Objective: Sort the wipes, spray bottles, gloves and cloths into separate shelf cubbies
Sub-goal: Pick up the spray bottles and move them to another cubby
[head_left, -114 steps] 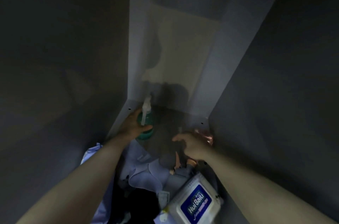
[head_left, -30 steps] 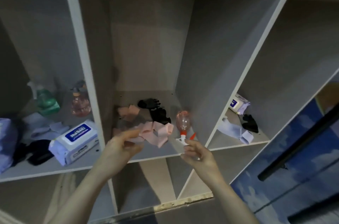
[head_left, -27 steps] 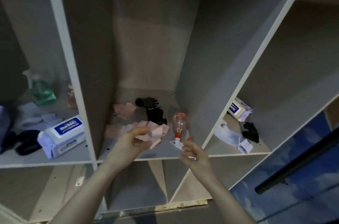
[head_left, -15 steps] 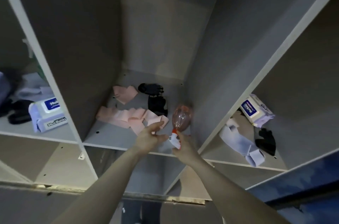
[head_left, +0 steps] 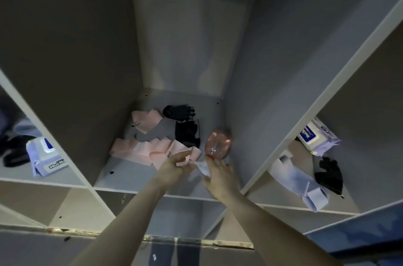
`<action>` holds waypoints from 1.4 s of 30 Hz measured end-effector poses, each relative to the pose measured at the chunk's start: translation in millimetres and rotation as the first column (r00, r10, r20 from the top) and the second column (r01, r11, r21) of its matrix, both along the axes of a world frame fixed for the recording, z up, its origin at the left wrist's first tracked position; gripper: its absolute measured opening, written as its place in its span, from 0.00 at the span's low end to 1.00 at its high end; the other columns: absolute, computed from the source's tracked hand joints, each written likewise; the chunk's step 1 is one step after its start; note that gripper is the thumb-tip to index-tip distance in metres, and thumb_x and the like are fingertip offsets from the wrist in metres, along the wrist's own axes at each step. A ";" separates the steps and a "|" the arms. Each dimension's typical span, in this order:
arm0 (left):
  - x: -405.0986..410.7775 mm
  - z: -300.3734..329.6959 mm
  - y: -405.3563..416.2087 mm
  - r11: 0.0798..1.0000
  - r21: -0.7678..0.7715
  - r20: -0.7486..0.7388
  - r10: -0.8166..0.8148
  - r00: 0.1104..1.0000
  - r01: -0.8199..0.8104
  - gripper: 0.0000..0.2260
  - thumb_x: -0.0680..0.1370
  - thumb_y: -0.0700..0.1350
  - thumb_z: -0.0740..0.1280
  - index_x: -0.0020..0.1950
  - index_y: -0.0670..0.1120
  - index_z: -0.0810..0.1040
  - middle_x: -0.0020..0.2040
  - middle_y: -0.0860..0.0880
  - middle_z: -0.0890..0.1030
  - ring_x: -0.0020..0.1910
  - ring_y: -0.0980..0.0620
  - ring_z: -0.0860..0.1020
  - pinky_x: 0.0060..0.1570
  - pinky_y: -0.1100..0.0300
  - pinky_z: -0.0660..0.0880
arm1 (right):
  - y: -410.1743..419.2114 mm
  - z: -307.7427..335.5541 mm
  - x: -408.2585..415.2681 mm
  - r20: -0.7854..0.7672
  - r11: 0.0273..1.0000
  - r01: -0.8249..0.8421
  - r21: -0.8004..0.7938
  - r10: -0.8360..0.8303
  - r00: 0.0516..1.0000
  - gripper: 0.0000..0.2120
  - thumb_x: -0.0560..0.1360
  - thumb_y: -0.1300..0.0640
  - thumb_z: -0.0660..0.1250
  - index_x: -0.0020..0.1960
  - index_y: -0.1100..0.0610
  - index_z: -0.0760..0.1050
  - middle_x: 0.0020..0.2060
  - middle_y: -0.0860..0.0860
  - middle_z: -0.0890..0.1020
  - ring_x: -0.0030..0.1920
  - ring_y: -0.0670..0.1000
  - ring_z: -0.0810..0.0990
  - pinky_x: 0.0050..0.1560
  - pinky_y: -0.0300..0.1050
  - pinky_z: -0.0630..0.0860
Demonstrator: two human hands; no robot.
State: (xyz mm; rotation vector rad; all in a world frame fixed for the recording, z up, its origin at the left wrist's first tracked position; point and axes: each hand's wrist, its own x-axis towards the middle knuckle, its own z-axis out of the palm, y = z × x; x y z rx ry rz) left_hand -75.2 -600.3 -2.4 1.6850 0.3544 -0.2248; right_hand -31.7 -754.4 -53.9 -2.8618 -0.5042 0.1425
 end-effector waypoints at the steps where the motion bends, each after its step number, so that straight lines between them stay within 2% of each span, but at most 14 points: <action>1: 1.6 3.7 -3.6 1.000 -0.008 0.006 -0.020 1.000 0.020 0.20 0.77 0.43 0.68 0.69 0.49 0.71 0.61 0.53 0.73 0.56 0.55 0.73 0.52 0.64 0.69 | 3.4 7.0 1.5 0.025 0.993 0.026 0.117 -0.029 0.999 0.26 0.73 0.53 0.64 0.70 0.50 0.65 0.63 0.52 0.75 0.65 0.55 0.72 0.63 0.50 0.65; 3: 7.4 8.6 -10.3 0.998 -0.012 0.024 -0.058 0.998 0.058 0.20 0.78 0.46 0.66 0.70 0.52 0.70 0.63 0.55 0.73 0.59 0.54 0.74 0.54 0.64 0.70 | 9.5 27.6 4.4 -0.018 0.928 0.097 0.360 -0.097 0.995 0.23 0.74 0.52 0.62 0.69 0.48 0.68 0.61 0.52 0.76 0.62 0.55 0.74 0.61 0.49 0.71; 7: 21.1 22.3 -20.4 0.992 -0.033 0.019 -0.122 0.992 0.122 0.21 0.79 0.56 0.61 0.72 0.61 0.65 0.66 0.58 0.71 0.66 0.55 0.69 0.67 0.52 0.68 | 12.9 67.4 14.9 -0.293 0.651 0.320 0.688 -0.154 0.944 0.13 0.78 0.56 0.61 0.60 0.45 0.75 0.57 0.49 0.77 0.60 0.53 0.76 0.62 0.53 0.73; 10: 32.5 35.9 -33.2 0.987 -0.099 0.059 -0.123 0.991 0.128 0.18 0.80 0.54 0.59 0.70 0.60 0.67 0.66 0.55 0.75 0.64 0.56 0.73 0.68 0.53 0.68 | 8.4 86.0 18.7 -0.516 0.339 0.521 0.784 -0.113 0.849 0.09 0.79 0.53 0.61 0.56 0.46 0.78 0.48 0.49 0.83 0.48 0.47 0.81 0.47 0.36 0.79; 11: 36.3 37.5 -37.4 0.984 -0.126 0.069 -0.119 0.991 0.127 0.17 0.80 0.54 0.59 0.70 0.60 0.68 0.65 0.54 0.75 0.63 0.55 0.74 0.68 0.53 0.68 | 6.0 89.2 18.3 -0.554 0.289 0.555 0.780 -0.094 0.827 0.10 0.79 0.53 0.61 0.58 0.50 0.77 0.48 0.49 0.82 0.47 0.47 0.80 0.43 0.33 0.78; 17: 33.8 40.8 -49.6 0.988 -0.145 0.041 -0.038 0.998 0.044 0.17 0.81 0.53 0.59 0.69 0.57 0.69 0.65 0.42 0.77 0.63 0.45 0.76 0.66 0.49 0.71 | 2.4 93.1 3.7 -0.587 0.441 0.551 0.709 -0.063 0.807 0.15 0.80 0.48 0.57 0.66 0.46 0.71 0.59 0.53 0.80 0.56 0.54 0.80 0.56 0.45 0.76; 20: 22.0 46.0 -46.2 0.997 -0.070 0.108 -0.035 0.994 0.042 0.17 0.80 0.52 0.60 0.69 0.58 0.68 0.67 0.50 0.75 0.63 0.53 0.74 0.67 0.51 0.69 | -1.5 104.7 -7.5 -0.505 0.540 0.429 0.724 -0.008 0.863 0.15 0.80 0.54 0.59 0.65 0.48 0.71 0.60 0.52 0.78 0.59 0.52 0.78 0.58 0.44 0.74; 22: 10.7 58.8 -44.8 0.994 0.102 0.193 -0.066 0.979 0.046 0.19 0.80 0.49 0.62 0.71 0.52 0.68 0.64 0.56 0.73 0.59 0.57 0.73 0.61 0.61 0.68 | -10.9 113.6 -20.1 -0.467 0.536 0.387 0.751 0.016 0.884 0.13 0.79 0.57 0.61 0.63 0.48 0.71 0.57 0.50 0.79 0.59 0.50 0.78 0.55 0.39 0.73; 25: -15.8 81.2 -46.8 0.922 0.386 0.294 -0.102 0.950 -0.021 0.18 0.77 0.50 0.66 0.67 0.53 0.73 0.61 0.54 0.78 0.54 0.52 0.79 0.50 0.62 0.72 | -37.4 130.8 -51.0 -0.423 0.495 0.328 0.805 0.091 0.901 0.11 0.78 0.60 0.63 0.55 0.45 0.71 0.49 0.42 0.79 0.52 0.41 0.79 0.46 0.30 0.74; 29: -60.1 110.6 -73.3 0.968 0.250 0.401 -0.114 0.909 0.011 0.11 0.76 0.46 0.69 0.58 0.53 0.80 0.51 0.56 0.82 0.49 0.59 0.80 0.40 0.72 0.73 | -92.7 149.1 -87.8 -0.357 0.408 0.290 0.866 0.097 0.929 0.12 0.76 0.63 0.65 0.54 0.48 0.76 0.44 0.47 0.82 0.45 0.39 0.81 0.48 0.34 0.76; 33: -73.8 116.1 -116.9 0.977 0.191 0.453 -0.176 0.874 0.098 0.12 0.75 0.43 0.69 0.57 0.56 0.79 0.52 0.59 0.82 0.48 0.60 0.80 0.48 0.72 0.75 | -146.9 154.9 -94.4 -0.310 0.361 0.312 0.879 -0.064 0.948 0.15 0.75 0.67 0.66 0.57 0.51 0.75 0.49 0.54 0.82 0.50 0.47 0.79 0.54 0.39 0.74; 37: -61.6 107.9 -166.8 0.928 0.150 0.432 -0.371 0.822 0.340 0.18 0.75 0.39 0.68 0.60 0.58 0.74 0.59 0.57 0.78 0.54 0.67 0.76 0.56 0.71 0.73 | -183.4 158.2 -78.0 -0.311 0.380 0.353 0.855 -0.170 0.935 0.15 0.74 0.66 0.66 0.58 0.52 0.76 0.50 0.55 0.82 0.51 0.48 0.79 0.56 0.43 0.73; 40: -42.4 94.6 -196.2 0.928 0.153 0.446 -0.371 0.815 0.339 0.21 0.74 0.43 0.69 0.63 0.61 0.70 0.64 0.54 0.74 0.61 0.60 0.75 0.65 0.57 0.72 | -198.2 160.5 -62.5 -0.327 0.361 0.393 0.846 -0.233 0.916 0.12 0.74 0.63 0.68 0.56 0.53 0.77 0.52 0.60 0.81 0.54 0.54 0.79 0.58 0.48 0.75; 42: -29.3 88.7 -208.2 0.950 0.133 0.456 -0.313 0.833 0.284 0.23 0.72 0.45 0.69 0.64 0.62 0.69 0.66 0.54 0.72 0.63 0.58 0.74 0.66 0.52 0.71 | -204.7 160.9 -53.4 -0.345 0.350 0.415 0.840 -0.247 0.906 0.13 0.75 0.67 0.66 0.59 0.58 0.75 0.50 0.59 0.80 0.51 0.53 0.79 0.52 0.40 0.76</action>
